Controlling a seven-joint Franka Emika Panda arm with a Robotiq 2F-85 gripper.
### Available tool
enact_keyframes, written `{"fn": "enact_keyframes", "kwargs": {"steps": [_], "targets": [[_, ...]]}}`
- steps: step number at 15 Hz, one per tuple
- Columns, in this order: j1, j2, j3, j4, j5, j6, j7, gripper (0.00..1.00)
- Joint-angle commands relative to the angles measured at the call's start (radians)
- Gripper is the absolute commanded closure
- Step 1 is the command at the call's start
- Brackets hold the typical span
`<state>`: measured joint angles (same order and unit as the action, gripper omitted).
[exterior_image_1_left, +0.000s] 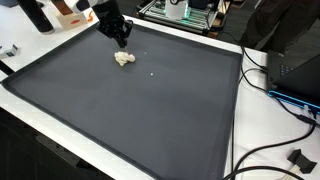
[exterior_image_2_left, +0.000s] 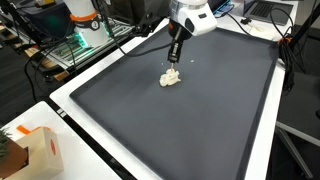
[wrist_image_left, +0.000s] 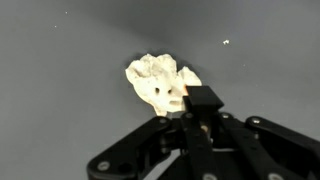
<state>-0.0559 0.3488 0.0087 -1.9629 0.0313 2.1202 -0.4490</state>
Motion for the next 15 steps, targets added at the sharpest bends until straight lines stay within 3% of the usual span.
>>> {"fn": "enact_keyframes", "kwargs": {"steps": [1,15], "targets": [[-0.02,-0.034,0.016,-0.064,0.011,0.058,-0.025,0.97],[-0.017,-0.005,0.02,-0.062,0.008,0.075,-0.014,0.97]]}}
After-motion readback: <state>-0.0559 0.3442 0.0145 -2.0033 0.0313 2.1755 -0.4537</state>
